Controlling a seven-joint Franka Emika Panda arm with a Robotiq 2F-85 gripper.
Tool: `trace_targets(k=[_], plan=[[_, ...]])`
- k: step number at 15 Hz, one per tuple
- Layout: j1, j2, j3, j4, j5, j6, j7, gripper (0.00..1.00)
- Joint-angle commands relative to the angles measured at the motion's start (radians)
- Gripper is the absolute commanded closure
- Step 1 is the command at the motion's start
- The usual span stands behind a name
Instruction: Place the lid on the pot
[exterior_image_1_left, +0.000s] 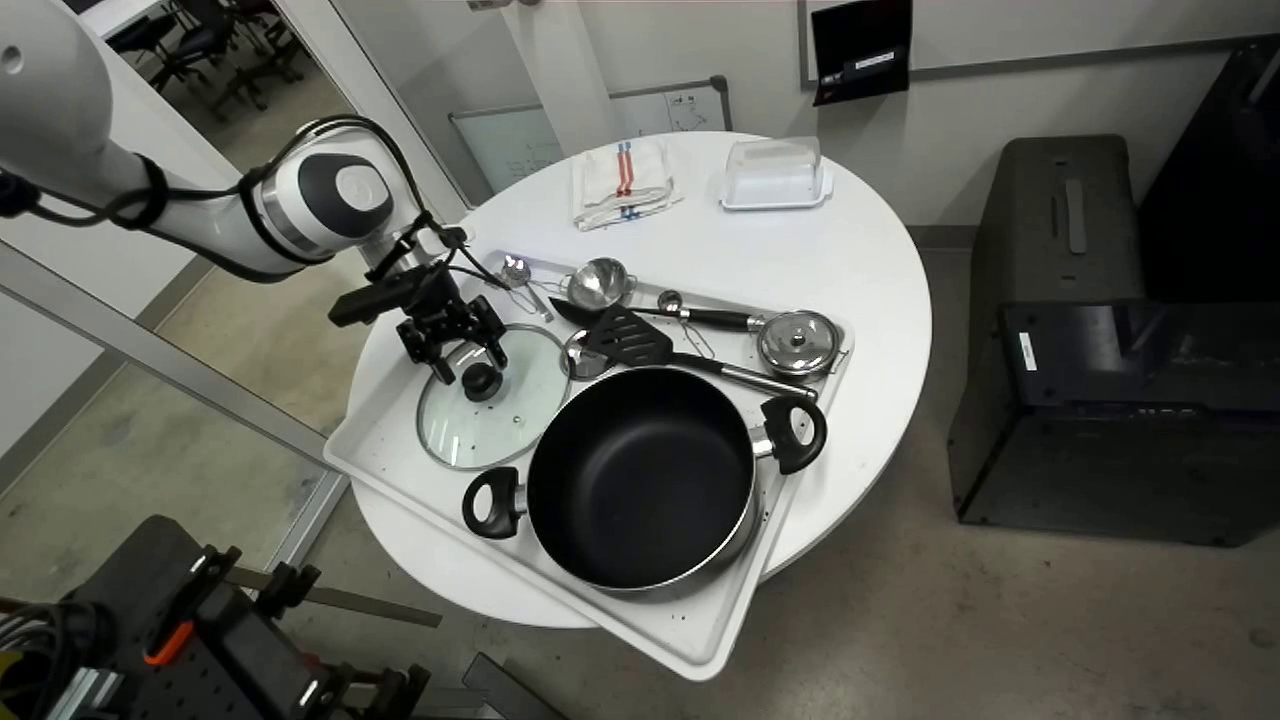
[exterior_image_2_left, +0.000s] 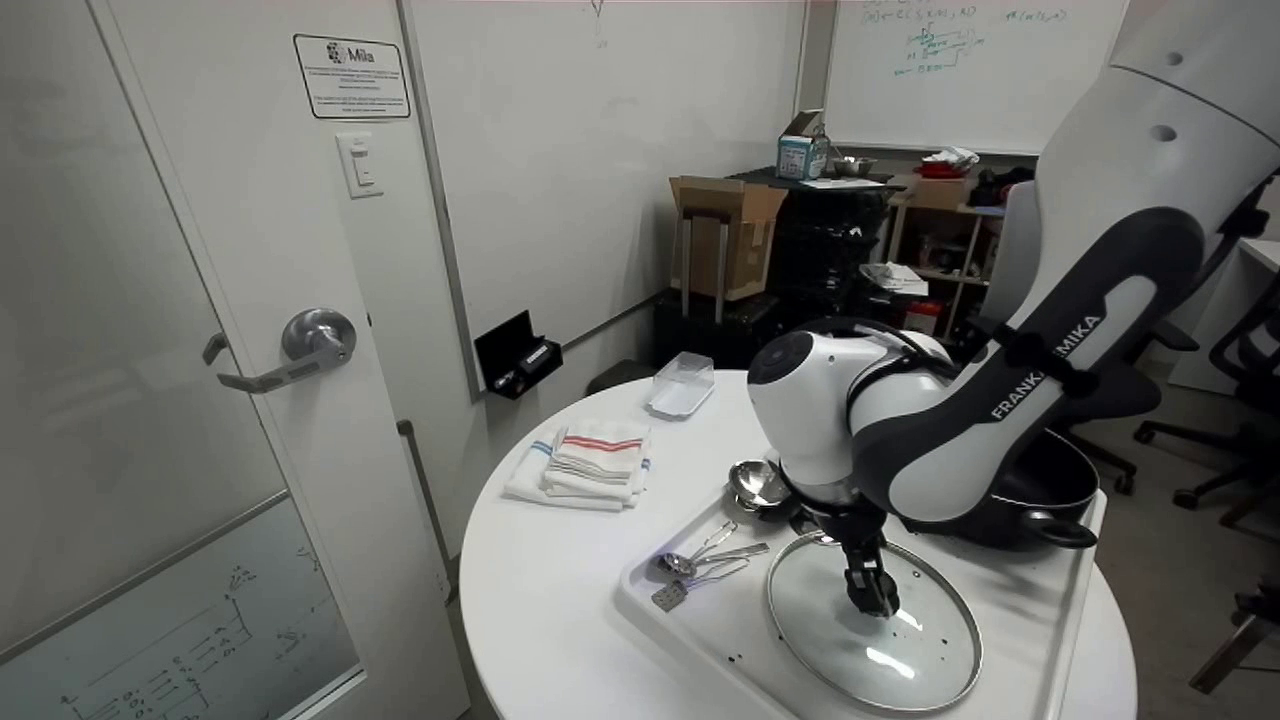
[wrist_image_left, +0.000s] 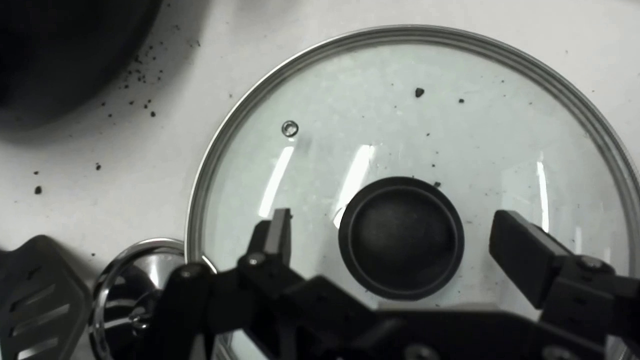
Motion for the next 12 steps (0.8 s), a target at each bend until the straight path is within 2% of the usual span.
trace_targets(k=[1,5,6,7,9,12], plan=[[-0.017,0.026,0.009,0.032,0.05,0.031,-0.028,0.0],[-0.025,0.018,0.011,0.015,0.087,0.064,-0.03,0.0],[-0.025,0.017,0.011,0.013,0.094,0.068,-0.031,0.05],[-0.026,0.015,0.011,0.009,0.098,0.072,-0.035,0.26],[-0.027,0.011,0.01,0.003,0.104,0.077,-0.038,0.31],[-0.028,0.008,0.012,0.0,0.115,0.073,-0.043,0.52]])
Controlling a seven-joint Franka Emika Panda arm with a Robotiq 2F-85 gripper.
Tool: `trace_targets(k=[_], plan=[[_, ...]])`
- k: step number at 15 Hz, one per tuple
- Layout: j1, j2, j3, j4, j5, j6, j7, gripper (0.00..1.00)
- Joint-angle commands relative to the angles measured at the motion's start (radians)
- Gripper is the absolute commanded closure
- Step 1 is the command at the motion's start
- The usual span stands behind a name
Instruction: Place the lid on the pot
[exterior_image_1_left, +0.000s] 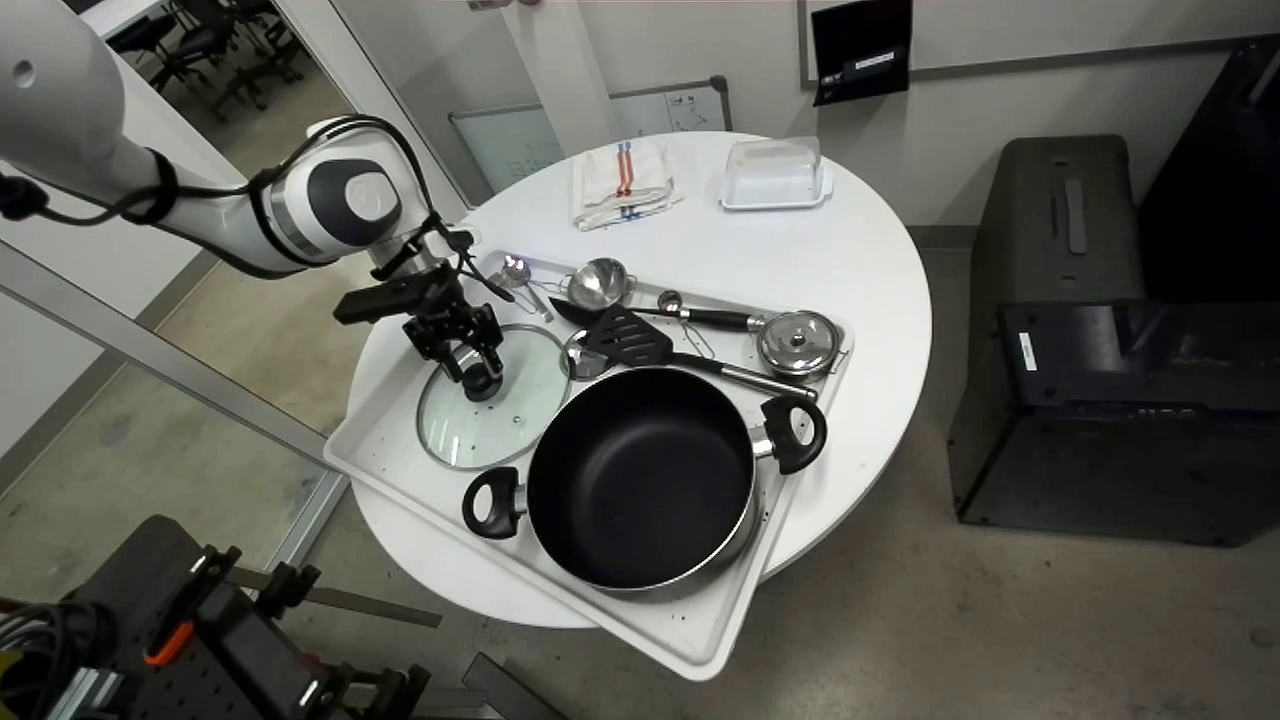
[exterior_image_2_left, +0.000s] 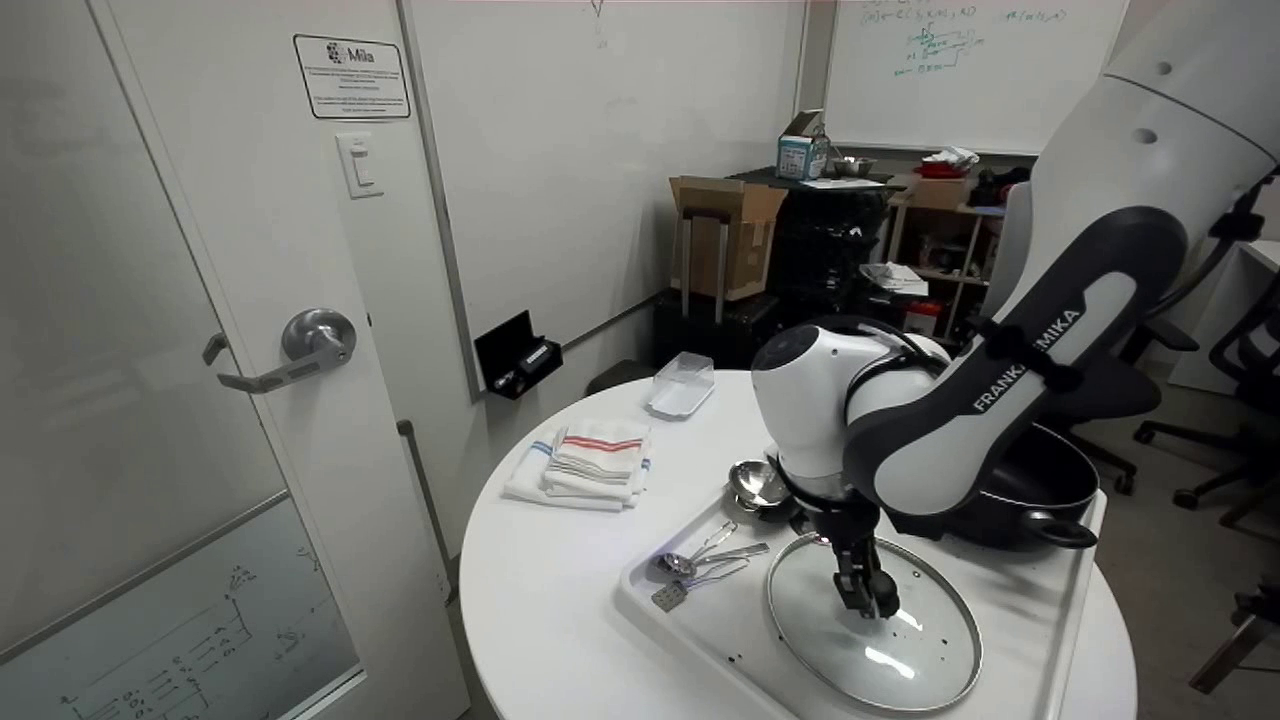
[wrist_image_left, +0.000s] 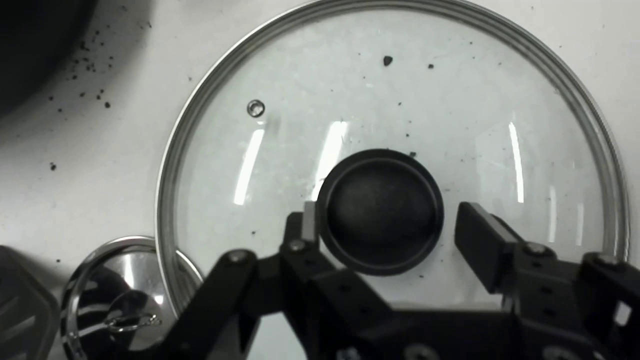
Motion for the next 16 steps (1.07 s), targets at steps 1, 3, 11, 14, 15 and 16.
trace_targets(k=[1,3,11,14,15,16], plan=[[-0.012,-0.004,0.009,-0.006,0.026,0.015,-0.035,0.61],[-0.015,-0.009,0.01,-0.006,0.03,0.014,-0.041,0.75],[-0.016,-0.062,0.015,-0.062,0.038,0.024,-0.043,0.75],[-0.014,-0.115,0.02,-0.126,0.038,0.053,-0.035,0.75],[-0.013,-0.138,0.022,-0.155,0.039,0.065,-0.033,0.75],[-0.011,-0.165,0.023,-0.186,0.038,0.077,-0.029,0.75]])
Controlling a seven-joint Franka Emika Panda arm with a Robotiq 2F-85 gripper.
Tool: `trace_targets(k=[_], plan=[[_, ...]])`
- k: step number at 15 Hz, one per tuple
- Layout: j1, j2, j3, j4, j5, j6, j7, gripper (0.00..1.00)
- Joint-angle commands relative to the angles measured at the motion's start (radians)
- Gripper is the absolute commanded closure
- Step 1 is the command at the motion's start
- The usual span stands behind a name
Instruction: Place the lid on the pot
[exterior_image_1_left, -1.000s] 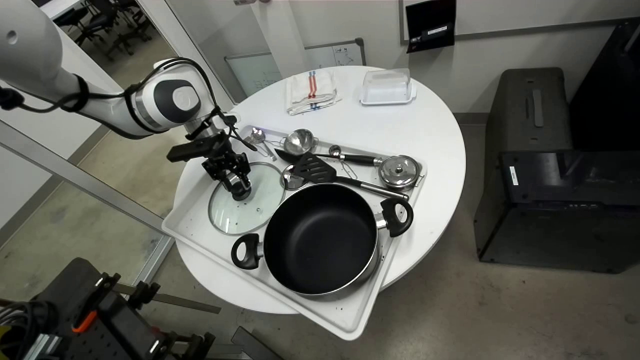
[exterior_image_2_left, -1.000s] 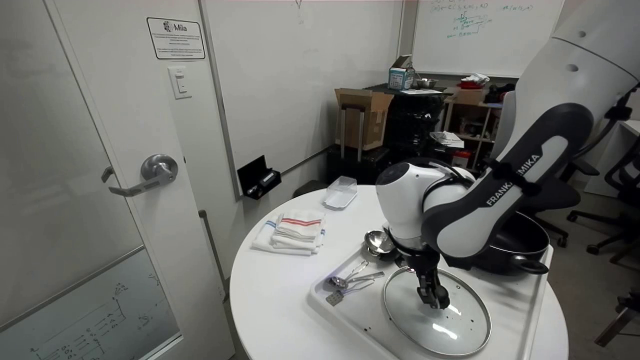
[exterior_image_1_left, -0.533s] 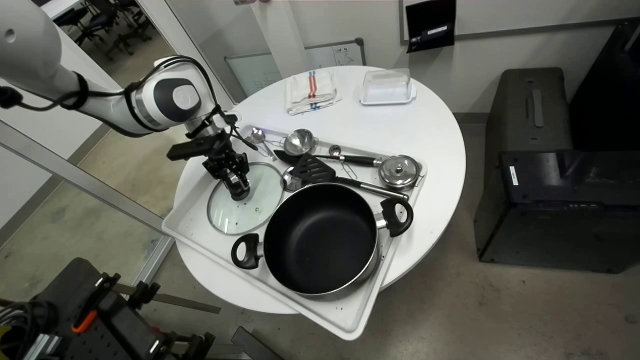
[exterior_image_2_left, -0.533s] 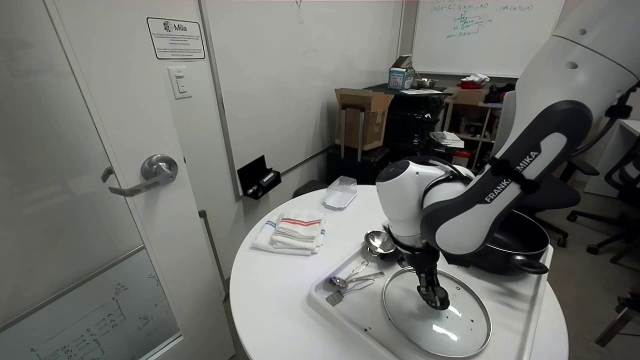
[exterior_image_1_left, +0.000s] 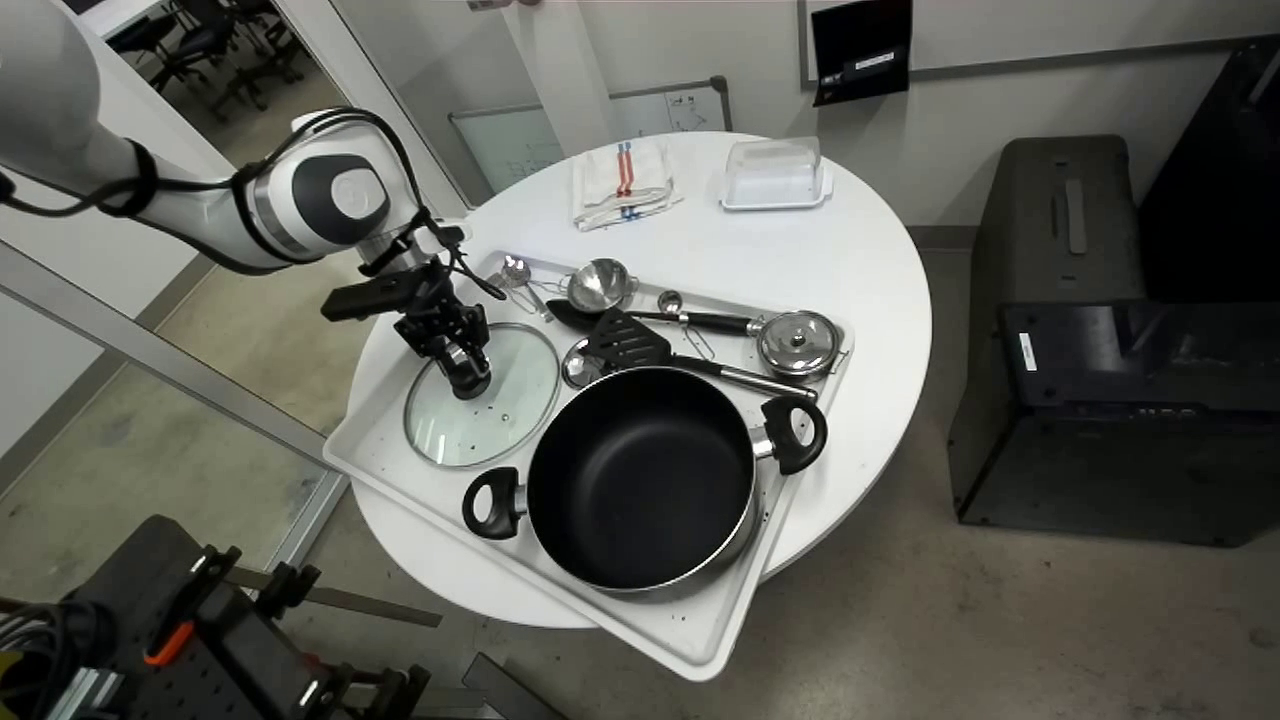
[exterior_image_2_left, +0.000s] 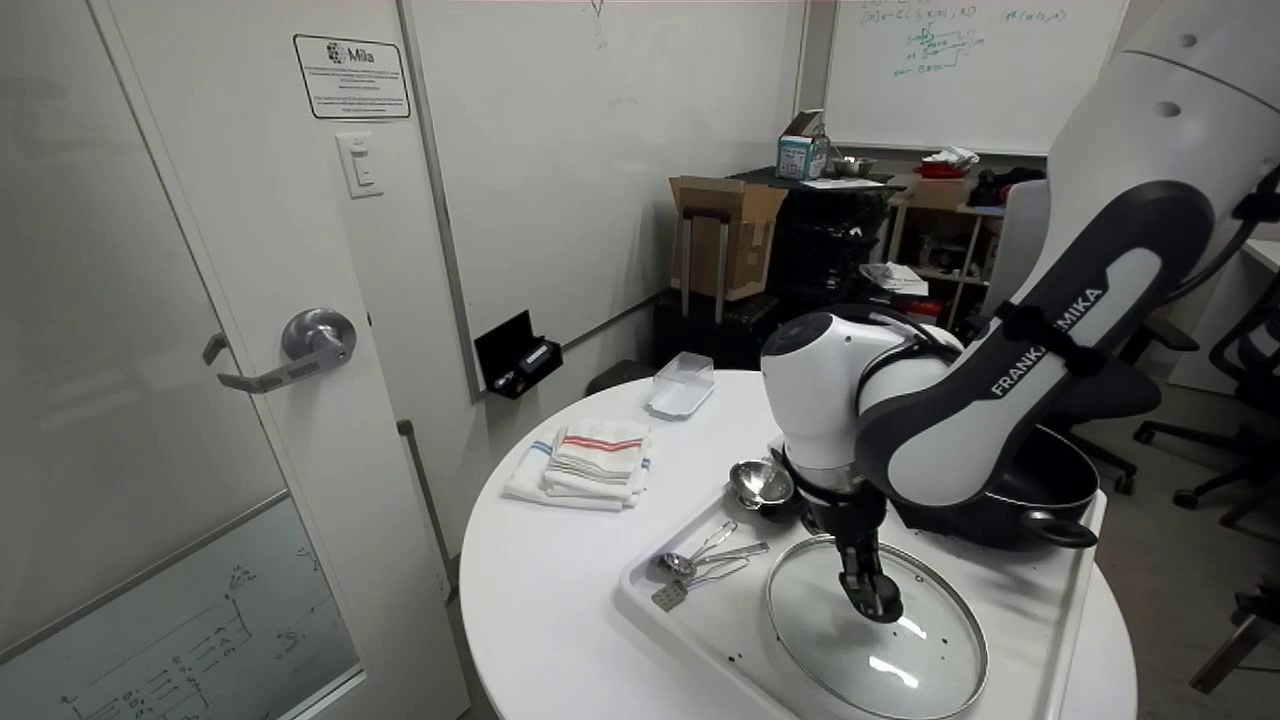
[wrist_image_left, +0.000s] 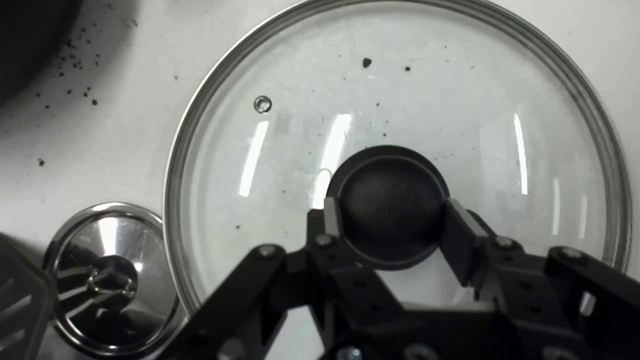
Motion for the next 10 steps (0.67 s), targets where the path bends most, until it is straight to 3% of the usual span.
trace_targets(k=[1,10], plan=[[-0.005,-0.138,0.013,-0.151,0.02,0.044,-0.011,0.75],[0.003,-0.43,0.016,-0.426,0.037,0.091,0.058,0.75]])
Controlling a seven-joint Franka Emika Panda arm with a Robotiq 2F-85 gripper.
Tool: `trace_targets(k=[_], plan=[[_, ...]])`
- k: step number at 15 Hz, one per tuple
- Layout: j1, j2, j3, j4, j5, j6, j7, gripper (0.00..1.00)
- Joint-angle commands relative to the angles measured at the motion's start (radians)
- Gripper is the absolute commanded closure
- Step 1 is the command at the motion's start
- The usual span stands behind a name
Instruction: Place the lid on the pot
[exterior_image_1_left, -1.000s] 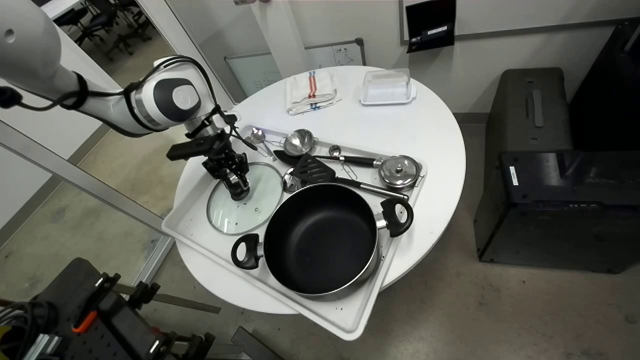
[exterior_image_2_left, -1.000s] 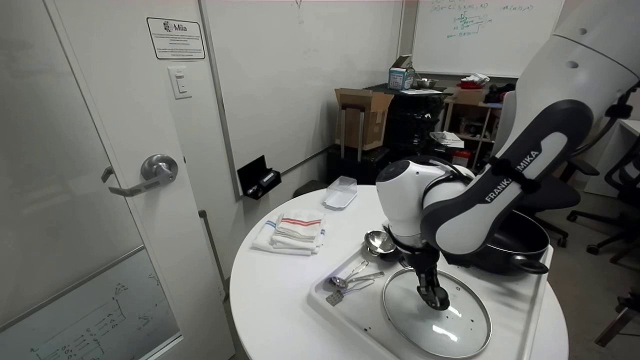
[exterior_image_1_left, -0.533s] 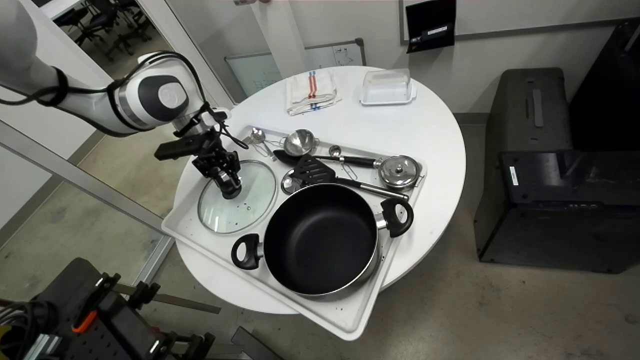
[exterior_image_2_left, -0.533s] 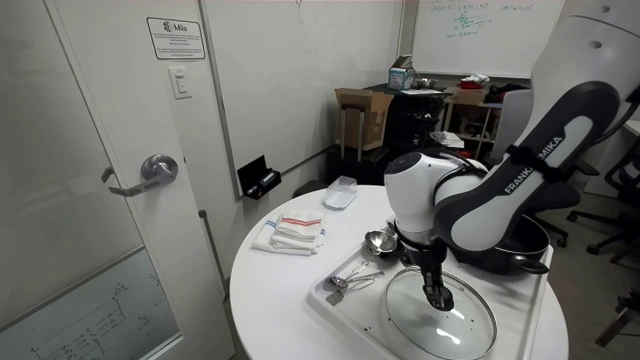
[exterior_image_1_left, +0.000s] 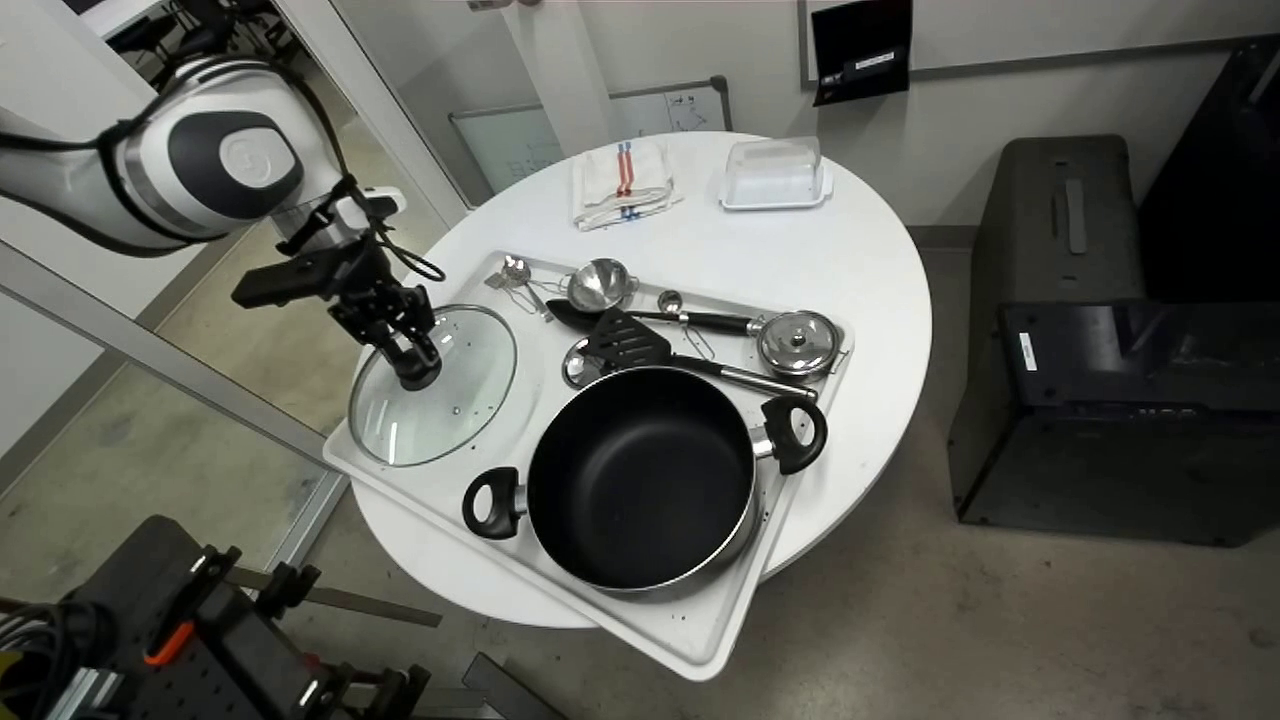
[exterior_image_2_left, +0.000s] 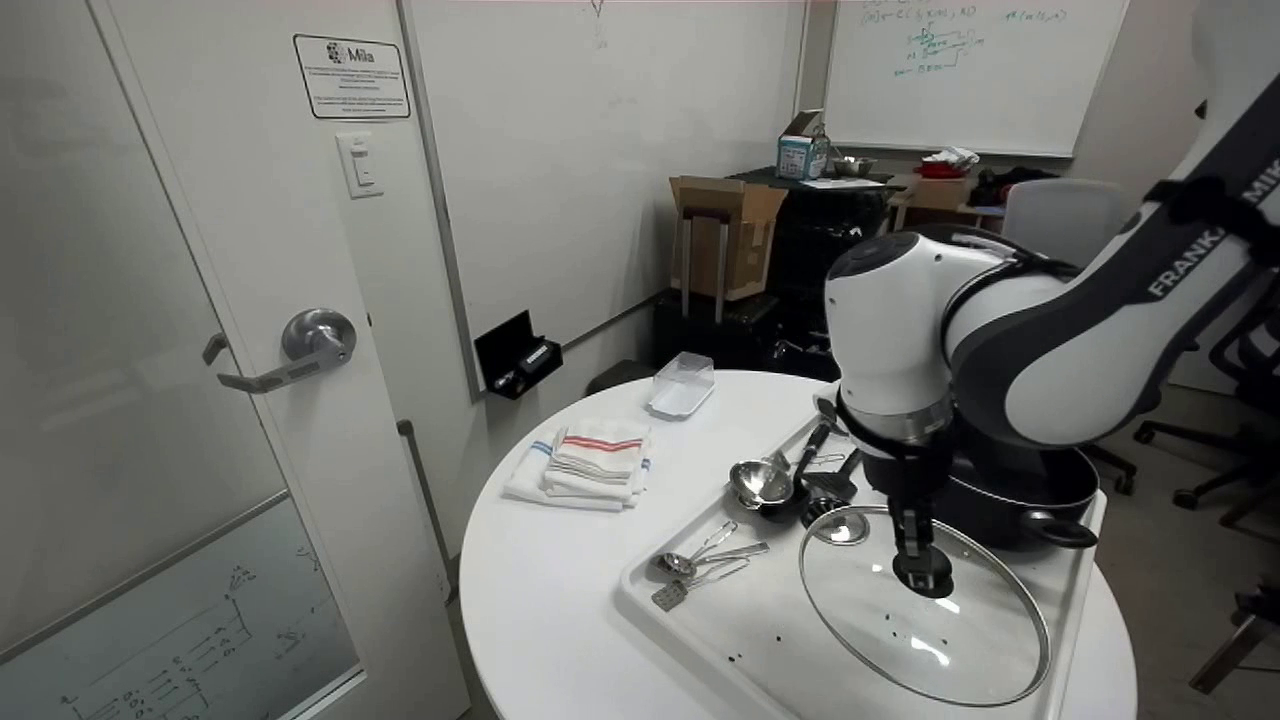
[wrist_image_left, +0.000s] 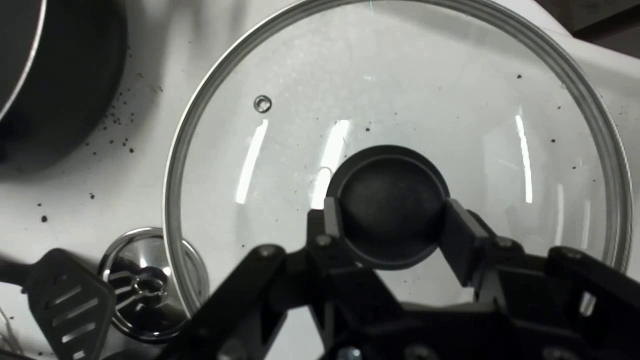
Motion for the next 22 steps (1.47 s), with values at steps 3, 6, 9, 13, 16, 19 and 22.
trace_targets(k=[3,6,9,13,16,19,22], plan=[[0.003,-0.238,-0.004,-0.198,0.035,0.029,0.086,0.75],[-0.008,-0.319,-0.009,-0.248,0.04,0.021,0.121,0.75],[-0.042,-0.381,-0.02,-0.27,0.057,0.005,0.127,0.75],[-0.113,-0.423,-0.045,-0.266,0.105,-0.011,0.109,0.75],[-0.168,-0.431,-0.067,-0.251,0.154,-0.025,0.103,0.75],[-0.218,-0.423,-0.09,-0.239,0.21,-0.029,0.106,0.75],[-0.254,-0.415,-0.114,-0.235,0.248,-0.027,0.111,0.75]])
